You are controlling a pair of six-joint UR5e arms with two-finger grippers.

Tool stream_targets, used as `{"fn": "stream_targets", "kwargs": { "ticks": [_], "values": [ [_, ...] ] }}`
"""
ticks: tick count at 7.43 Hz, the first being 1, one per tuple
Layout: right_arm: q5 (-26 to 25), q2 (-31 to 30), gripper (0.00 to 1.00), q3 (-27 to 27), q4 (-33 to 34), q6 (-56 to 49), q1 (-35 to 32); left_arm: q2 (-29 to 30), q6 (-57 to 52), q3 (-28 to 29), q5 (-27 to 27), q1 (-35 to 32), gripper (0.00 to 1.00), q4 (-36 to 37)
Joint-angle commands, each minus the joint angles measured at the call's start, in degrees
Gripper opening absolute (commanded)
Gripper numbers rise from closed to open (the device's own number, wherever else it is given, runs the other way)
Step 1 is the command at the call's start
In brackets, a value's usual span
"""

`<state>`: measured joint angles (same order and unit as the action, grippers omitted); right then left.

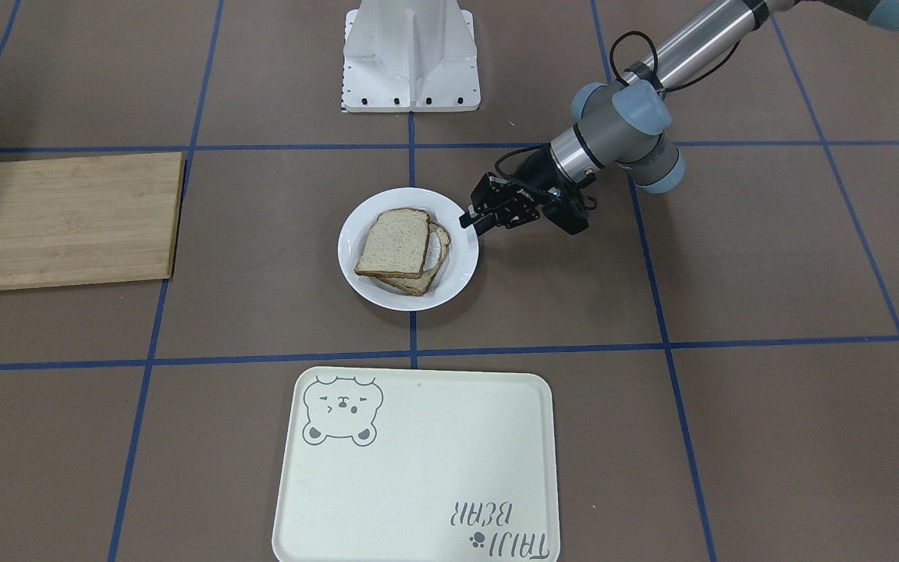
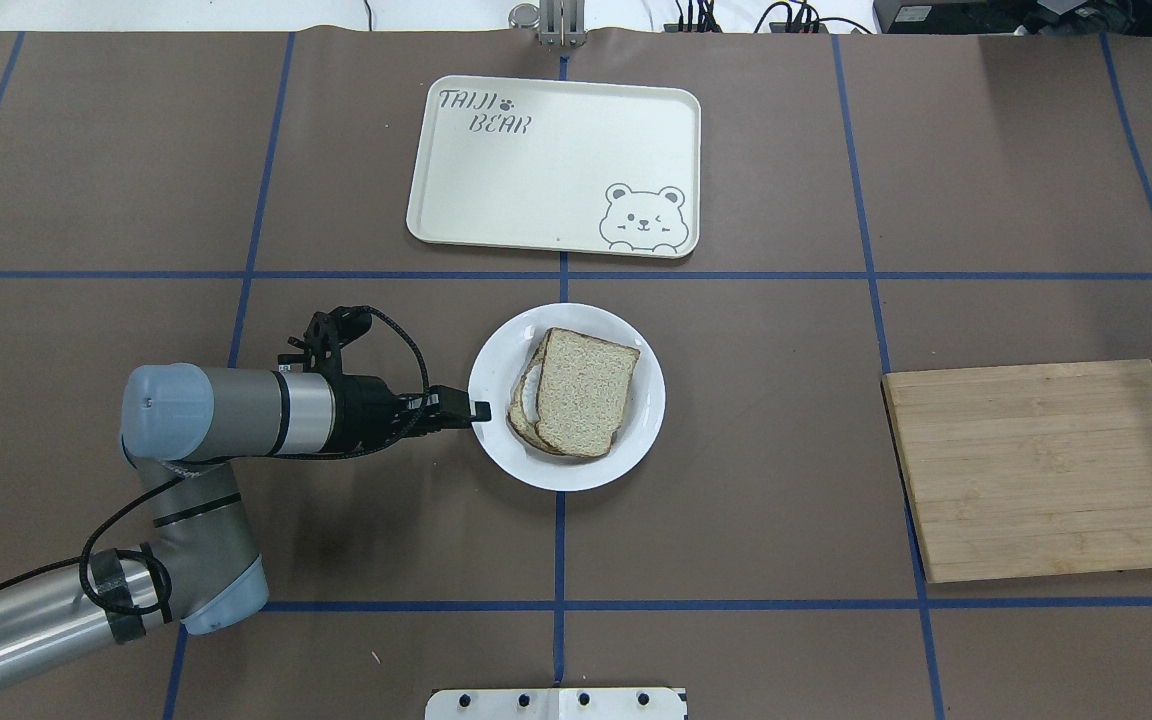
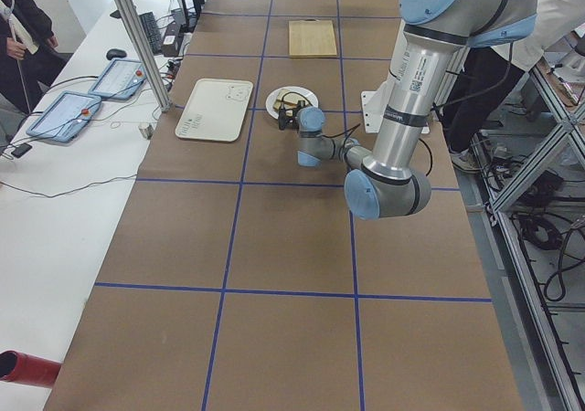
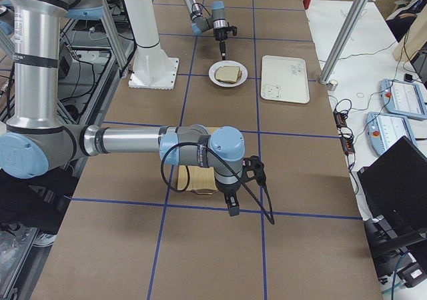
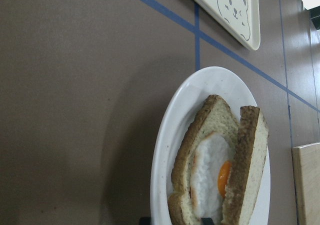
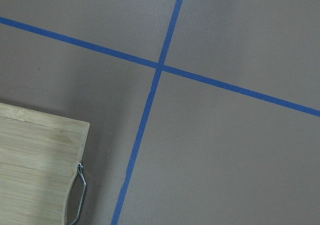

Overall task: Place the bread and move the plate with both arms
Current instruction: 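Move the left gripper to the plate rim and grip it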

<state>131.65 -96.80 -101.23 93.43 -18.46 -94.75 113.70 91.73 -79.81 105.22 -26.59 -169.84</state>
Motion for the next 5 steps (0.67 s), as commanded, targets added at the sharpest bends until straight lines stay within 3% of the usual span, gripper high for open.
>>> {"fn": "stream_targets", "kwargs": {
  "ticks": [1, 5],
  "values": [
    [0.01, 0.03, 1.0, 0.16, 0.0, 0.0, 0.0, 0.12, 0.03, 1.06, -0.1, 0.22, 0.41, 0.2],
    [-0.08, 0.03, 1.0, 0.25, 0.0, 0.0, 0.0, 3.19, 0.03, 3.34, -3.78, 2.15, 0.38, 0.73]
  ]
}}
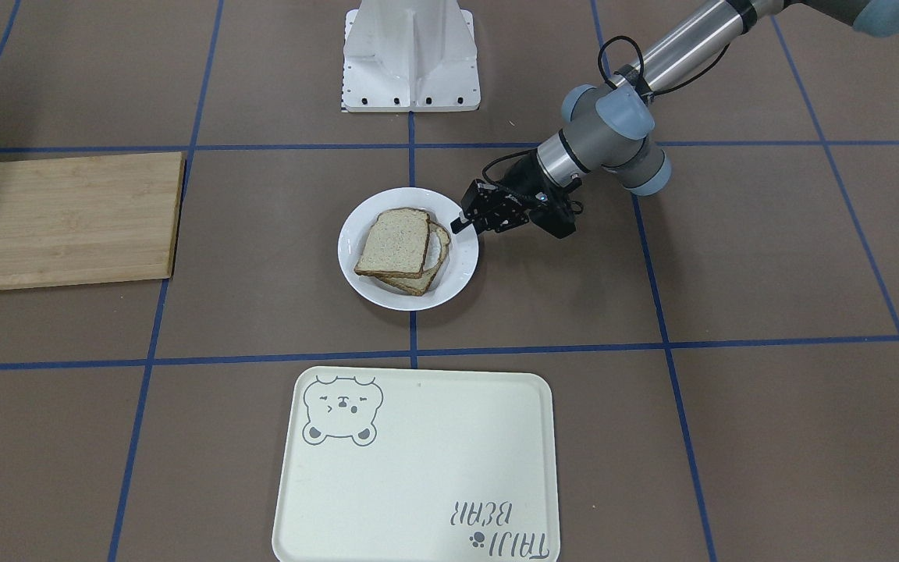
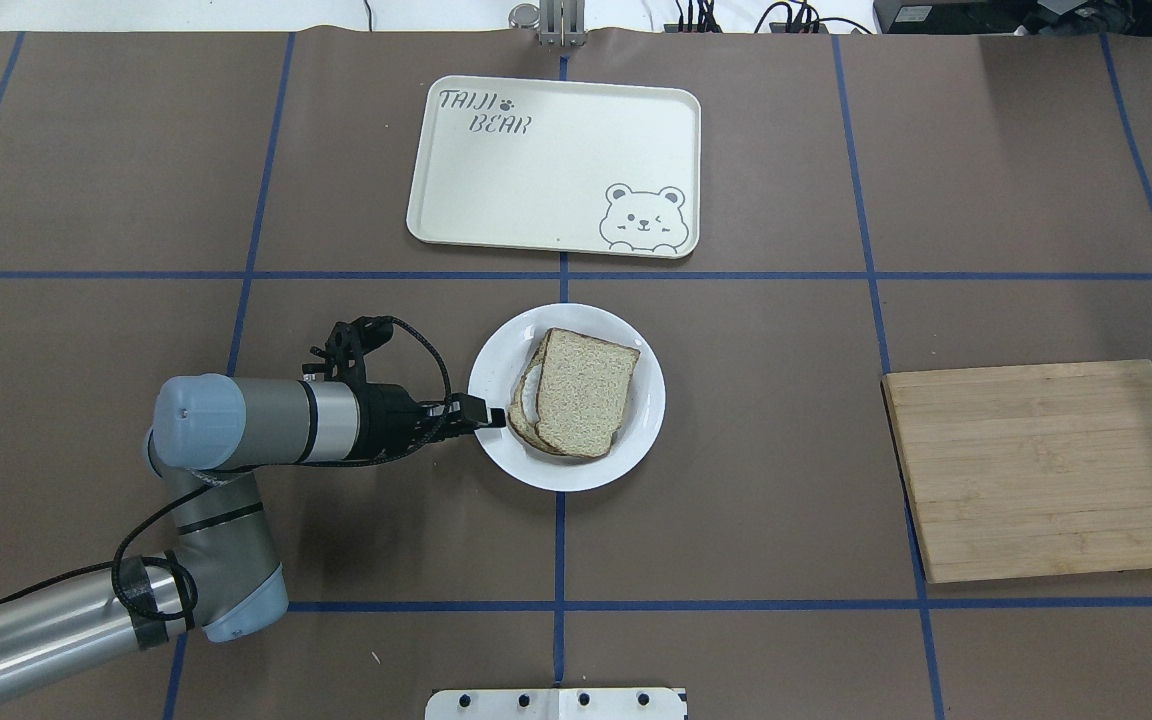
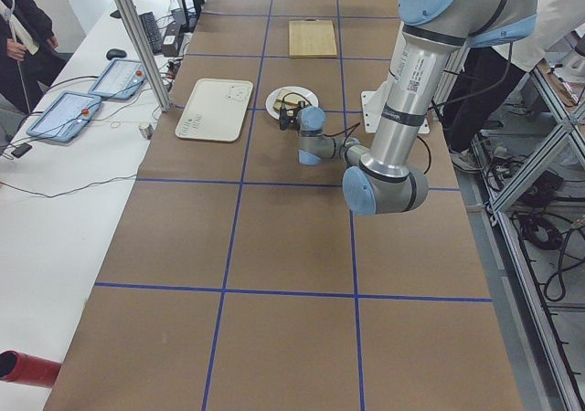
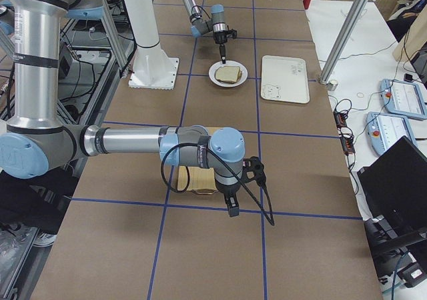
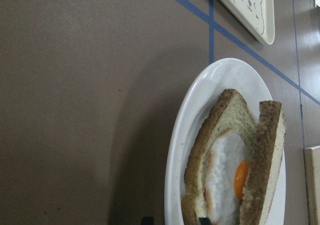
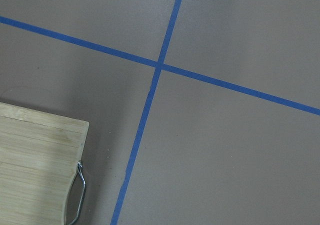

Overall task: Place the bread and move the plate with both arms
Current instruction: 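Move the left gripper to the plate rim and grip it, then slide the plate with the left gripper farther from the robot onto the tray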

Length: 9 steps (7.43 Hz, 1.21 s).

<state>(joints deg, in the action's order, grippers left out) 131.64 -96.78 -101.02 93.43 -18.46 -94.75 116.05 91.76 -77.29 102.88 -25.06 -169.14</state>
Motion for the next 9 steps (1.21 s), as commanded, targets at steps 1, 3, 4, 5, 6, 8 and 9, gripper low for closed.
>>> {"fn": "stream_targets", "kwargs": {
  "ticks": [1, 3, 4, 5, 6, 8, 9],
  "values": [
    [-0.06, -0.07, 1.0, 0.12, 0.0, 0.0, 0.0, 1.02, 0.0, 1.26, -1.54, 1.32, 0.38, -0.05],
    [0.02, 0.02, 1.0, 0.03, 0.0, 0.0, 0.0, 1.29, 0.0, 1.26, -1.54, 1.32, 0.0, -0.48],
    [0.02, 0.02, 1.0, 0.03, 0.0, 0.0, 0.0, 1.28, 0.09, 1.0, -1.45, 1.24, 0.0, -0.83],
    [0.02, 0.02, 1.0, 0.03, 0.0, 0.0, 0.0, 1.28, 1.05, 0.65, -1.45, 1.24, 0.0, -1.01],
    [0.02, 0.02, 1.0, 0.03, 0.0, 0.0, 0.0, 1.28, 4.45, 0.3, -1.45, 1.24, 0.0, -3.01],
    [0.02, -0.07, 1.0, 0.12, -0.09, 0.0, 0.0, 1.55, 9.47, 0.03, -1.54, 0.8, 0.0, -5.58],
    [-0.06, -0.07, 1.0, 0.12, -0.09, 0.0, 0.0, 2.68, 13.58, -0.58, -1.71, -0.07, 0.0, -5.58]
  ]
}}
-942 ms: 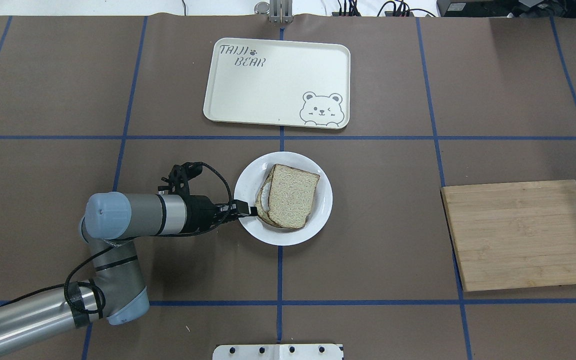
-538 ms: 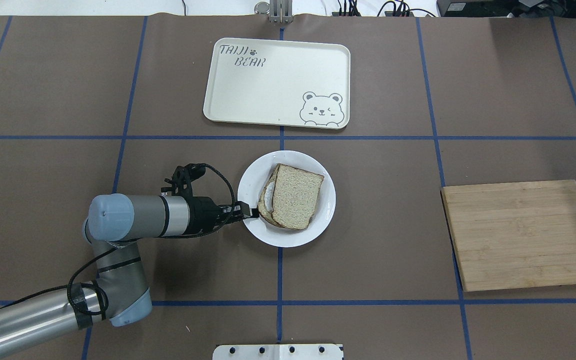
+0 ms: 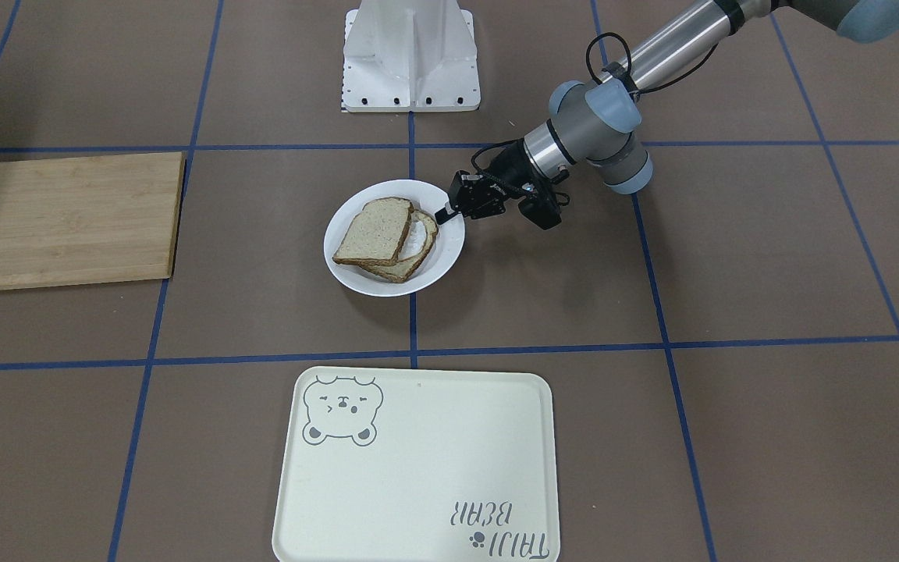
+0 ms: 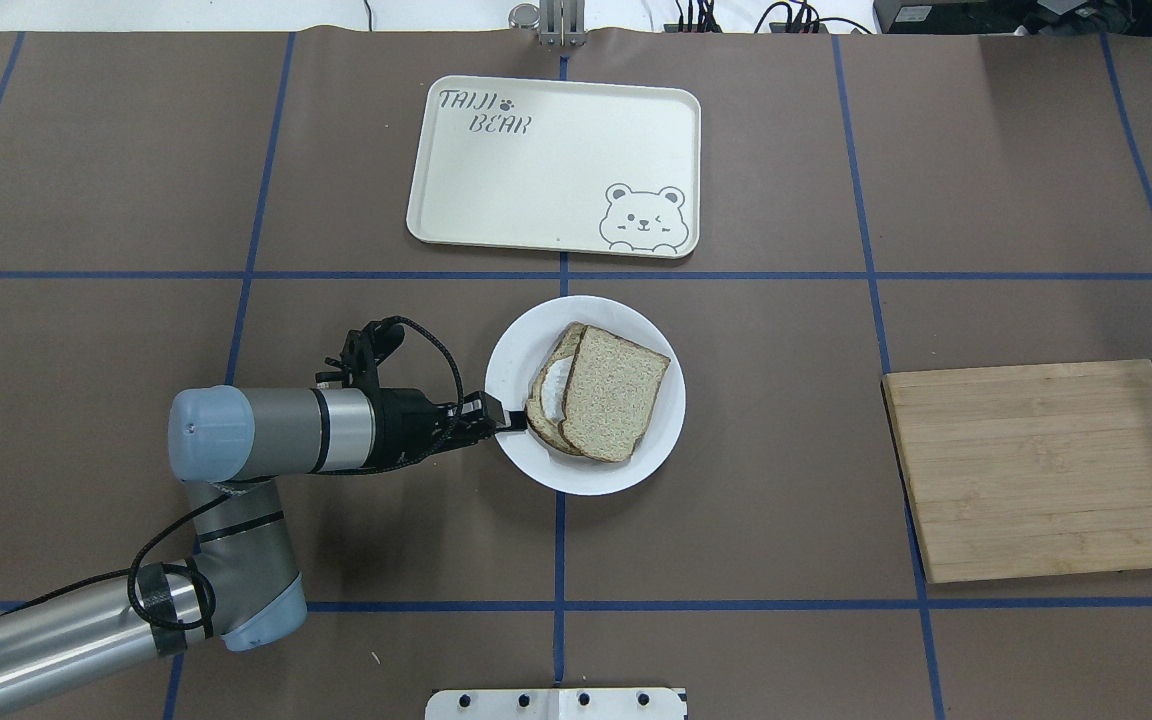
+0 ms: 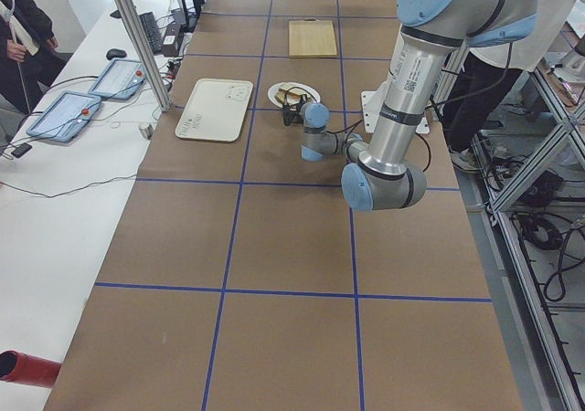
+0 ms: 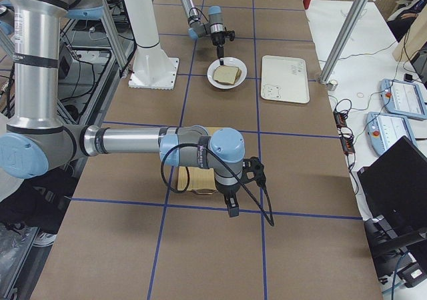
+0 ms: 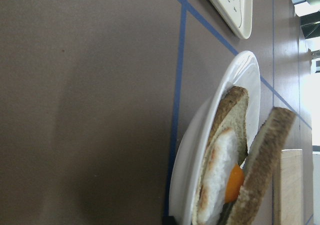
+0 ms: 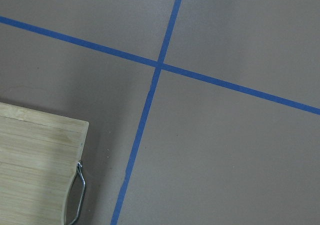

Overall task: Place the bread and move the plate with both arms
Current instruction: 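Slide the plate with the left gripper farther from the robot onto the tray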

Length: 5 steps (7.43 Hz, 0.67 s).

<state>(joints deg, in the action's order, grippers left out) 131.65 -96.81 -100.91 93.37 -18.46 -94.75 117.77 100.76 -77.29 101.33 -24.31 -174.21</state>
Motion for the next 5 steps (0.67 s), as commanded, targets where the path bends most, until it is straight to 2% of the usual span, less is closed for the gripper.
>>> {"fn": "stream_targets", "kwargs": {
  "ticks": [1, 4, 5],
  "values": [
    [-0.07, -0.04, 1.0, 0.1, -0.03, 0.0, 0.0, 1.75, 8.18, -0.75, -0.86, -1.78, 0.0, -0.43],
    [-0.07, -0.04, 1.0, 0.36, -0.03, 0.0, 0.0, 3.16, 14.61, -0.06, -3.59, -6.43, 0.0, 1.06],
    [-0.16, -0.04, 1.0, 0.63, 0.05, 0.0, 0.0, 5.52, 15.51, 2.04, -3.59, -8.54, 0.0, 3.59]
  ]
}}
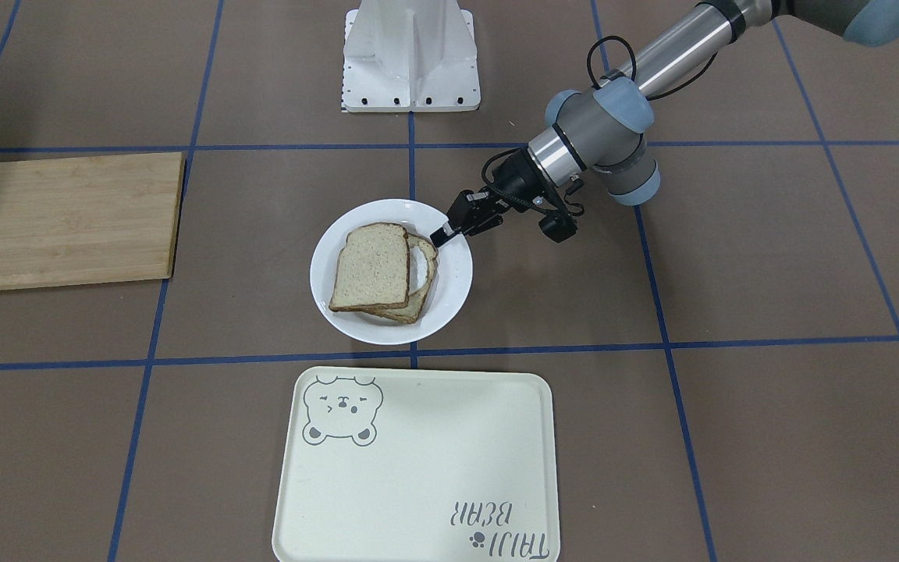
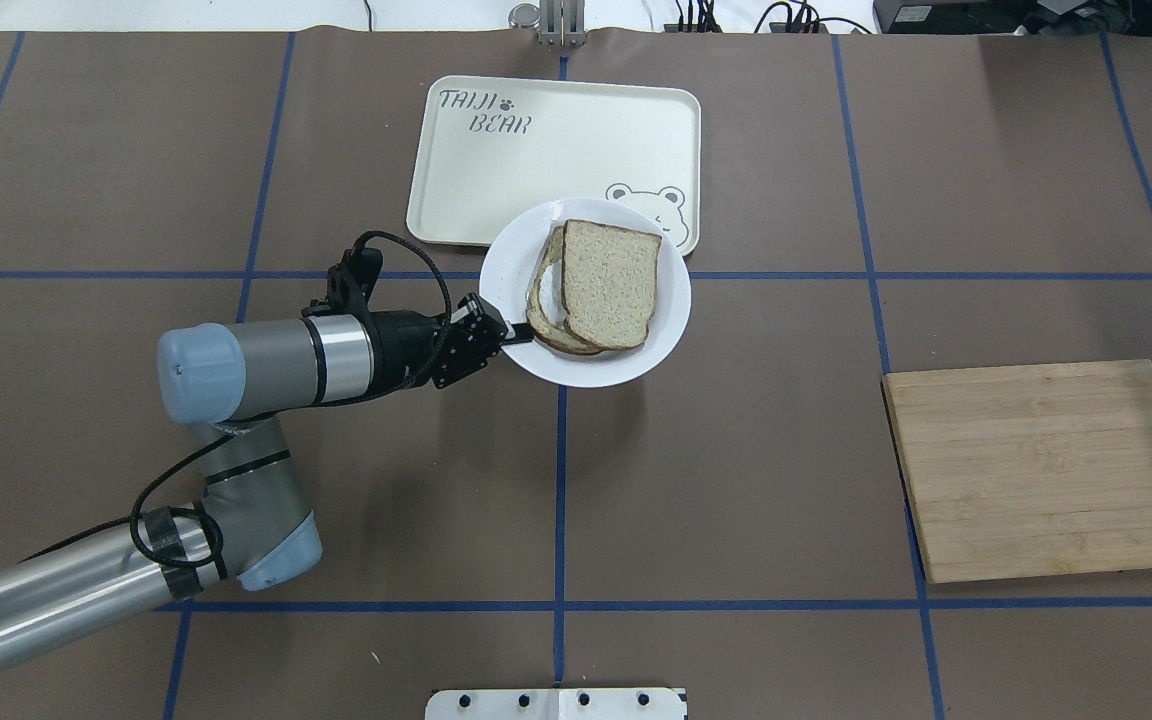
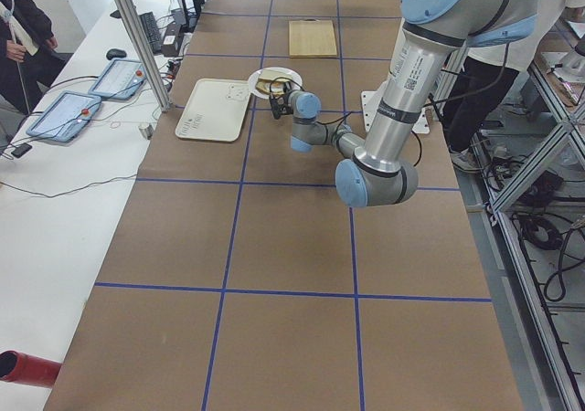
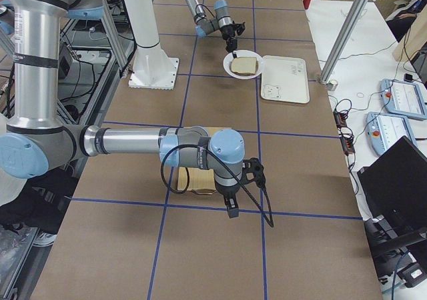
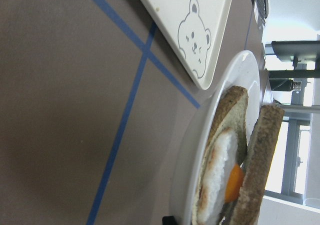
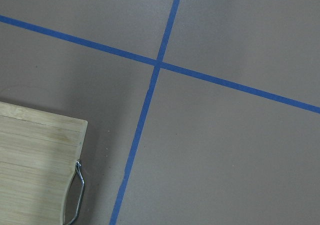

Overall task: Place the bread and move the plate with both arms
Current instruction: 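Slide the plate with the left gripper farther from the robot onto the tray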

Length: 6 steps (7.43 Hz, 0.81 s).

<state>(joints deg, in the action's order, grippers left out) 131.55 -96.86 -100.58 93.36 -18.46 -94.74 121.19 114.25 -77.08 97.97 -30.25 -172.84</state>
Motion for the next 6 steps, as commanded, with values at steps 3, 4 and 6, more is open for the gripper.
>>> {"fn": "stream_targets", "kwargs": {
  "ticks": [3, 4, 6],
  "values": [
    [-0.07, 0.0, 1.0, 0.56, -0.02, 0.0, 0.0, 12.19, 3.7, 16.99, -3.28, -6.39, 0.0, 5.58],
    [-0.07, 0.0, 1.0, 0.56, -0.02, 0.0, 0.0, 15.27, 3.7, 22.18, -4.87, -6.49, 0.0, 6.37],
    [-0.07, -0.09, 1.0, 0.56, -0.02, 0.09, 0.0, 19.67, 3.27, 28.27, -7.34, -6.49, 0.0, 10.13]
  ]
}}
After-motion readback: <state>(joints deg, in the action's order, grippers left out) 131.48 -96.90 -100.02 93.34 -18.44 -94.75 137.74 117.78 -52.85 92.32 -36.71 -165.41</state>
